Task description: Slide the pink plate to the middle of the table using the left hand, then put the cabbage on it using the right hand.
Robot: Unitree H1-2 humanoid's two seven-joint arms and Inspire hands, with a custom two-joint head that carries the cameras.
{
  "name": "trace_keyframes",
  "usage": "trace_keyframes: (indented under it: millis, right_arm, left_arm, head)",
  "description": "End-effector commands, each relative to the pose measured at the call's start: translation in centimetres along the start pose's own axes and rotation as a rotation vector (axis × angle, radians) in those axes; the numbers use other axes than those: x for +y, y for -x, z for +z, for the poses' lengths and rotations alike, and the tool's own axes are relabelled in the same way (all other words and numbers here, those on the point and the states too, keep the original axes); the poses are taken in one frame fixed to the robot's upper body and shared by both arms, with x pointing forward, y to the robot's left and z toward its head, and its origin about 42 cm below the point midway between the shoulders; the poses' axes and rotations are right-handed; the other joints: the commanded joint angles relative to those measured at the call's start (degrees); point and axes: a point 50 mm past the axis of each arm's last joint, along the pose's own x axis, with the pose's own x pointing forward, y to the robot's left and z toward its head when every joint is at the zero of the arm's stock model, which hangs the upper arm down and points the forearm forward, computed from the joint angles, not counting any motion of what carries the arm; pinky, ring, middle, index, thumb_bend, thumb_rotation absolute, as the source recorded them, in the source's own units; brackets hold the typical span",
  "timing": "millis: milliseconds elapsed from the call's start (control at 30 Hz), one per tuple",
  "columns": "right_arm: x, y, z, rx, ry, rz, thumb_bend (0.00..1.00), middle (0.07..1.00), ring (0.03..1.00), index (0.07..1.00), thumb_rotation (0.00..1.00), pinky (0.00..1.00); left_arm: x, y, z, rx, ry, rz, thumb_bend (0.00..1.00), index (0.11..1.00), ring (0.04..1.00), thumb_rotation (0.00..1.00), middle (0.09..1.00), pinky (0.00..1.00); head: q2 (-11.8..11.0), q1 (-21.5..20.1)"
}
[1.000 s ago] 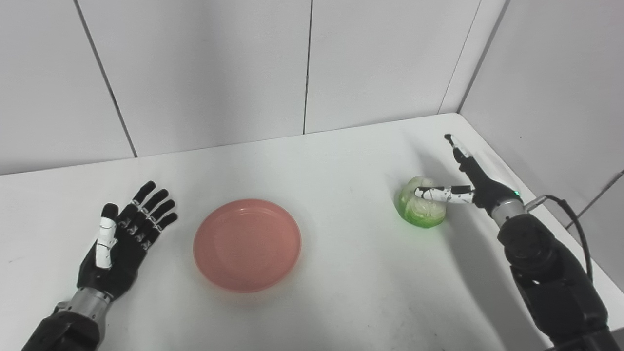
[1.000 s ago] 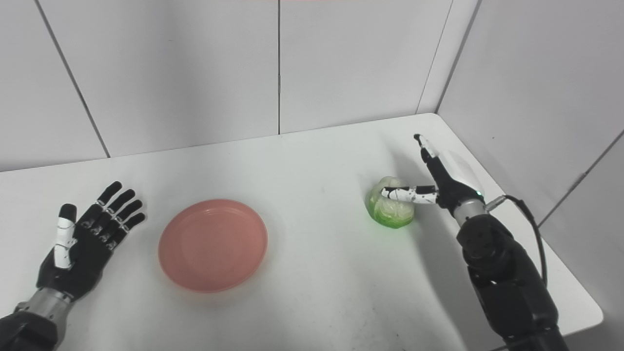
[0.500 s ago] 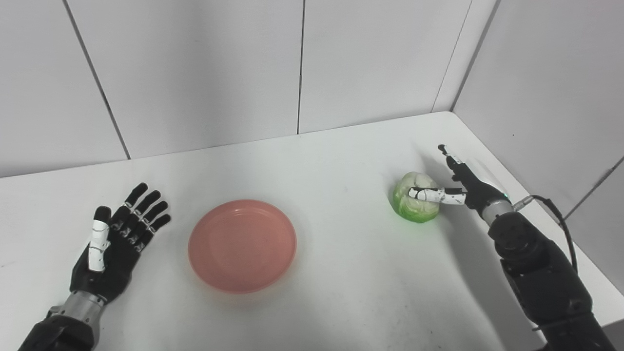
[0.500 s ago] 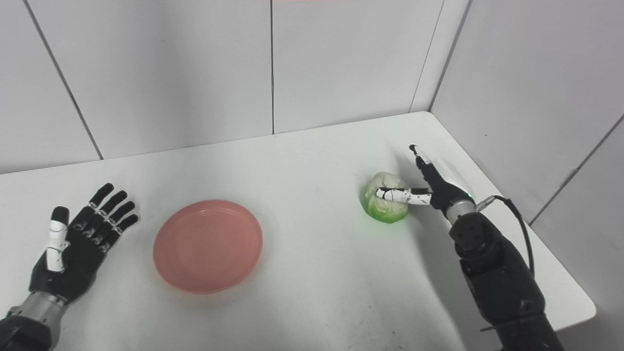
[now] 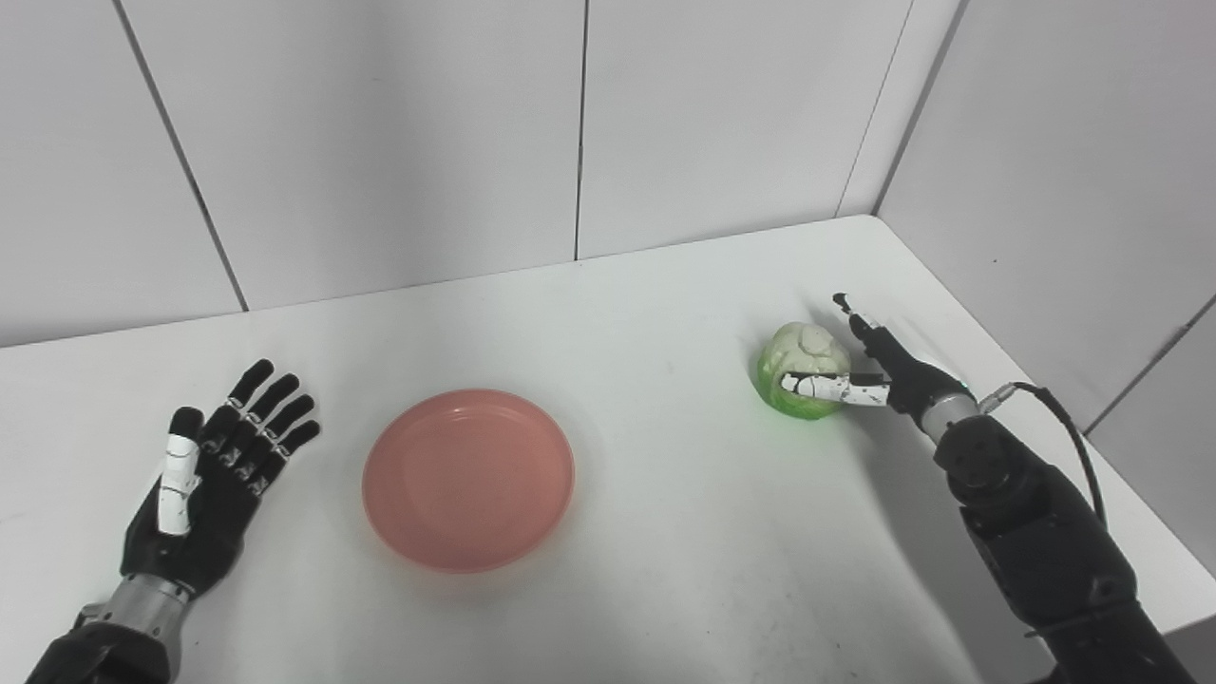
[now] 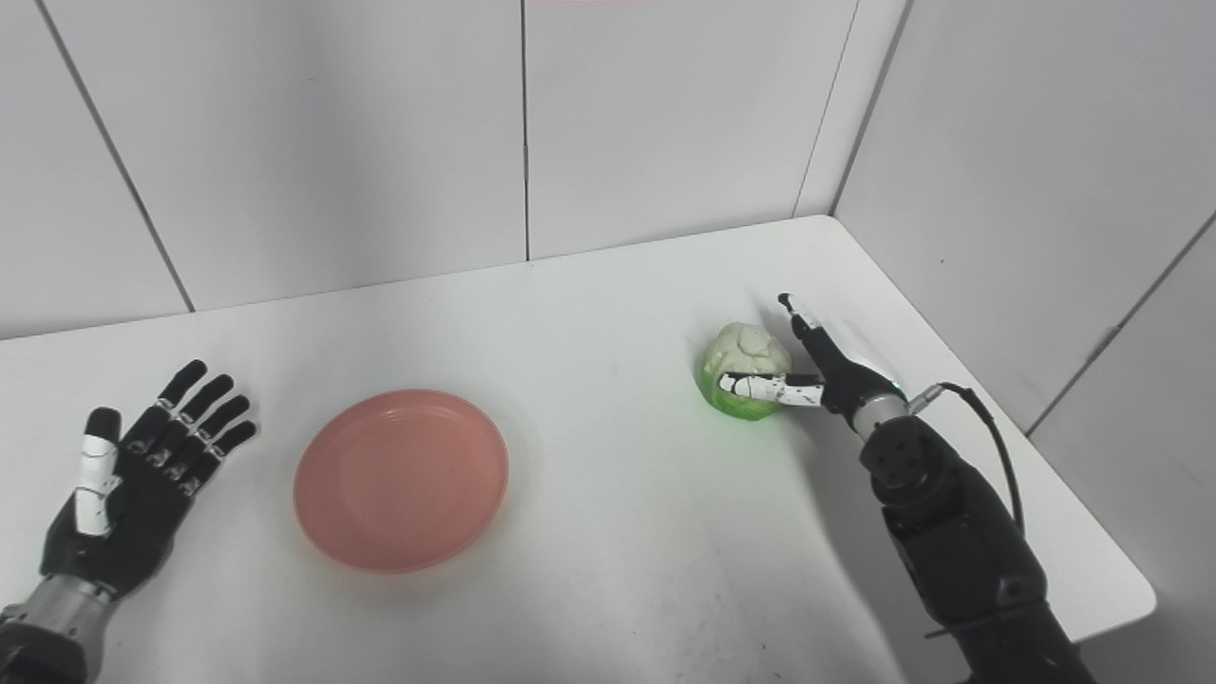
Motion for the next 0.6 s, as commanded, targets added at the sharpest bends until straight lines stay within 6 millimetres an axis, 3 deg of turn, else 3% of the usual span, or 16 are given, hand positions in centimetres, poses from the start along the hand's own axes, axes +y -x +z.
trace_keyframes:
  millis: [0, 300, 567]
  right_arm:
    - [-2.4, -0.3, 1.6, -0.056, 0.043, -0.071, 1.0, 1.0, 0.989, 1.0, 0.62, 0.87]
    - [-3.0, -0.9, 2.2, -0.071, 0.072, -0.059, 1.0, 1.0, 0.984, 1.0, 0.63, 0.85]
    - [-3.4, -1.6, 2.8, -0.091, 0.053, -0.046, 1.0, 1.0, 0.968, 1.0, 0.57, 0.86]
  left_arm:
    - [1.2, 3.6, -3.8, 0.143, 0.052, 0.087, 0.87, 0.927, 0.91, 0.82, 0.929, 0.89]
    - [1.2, 3.6, -3.9, 0.145, 0.034, 0.083, 0.88, 0.928, 0.906, 0.83, 0.927, 0.89]
    - [0.8, 3.6, -3.8, 0.144, 0.027, 0.086, 0.88, 0.93, 0.91, 0.84, 0.927, 0.89]
  head:
    - [-0.04, 0.09]
    - [0.12, 0.58]
    - [0.03, 0.91]
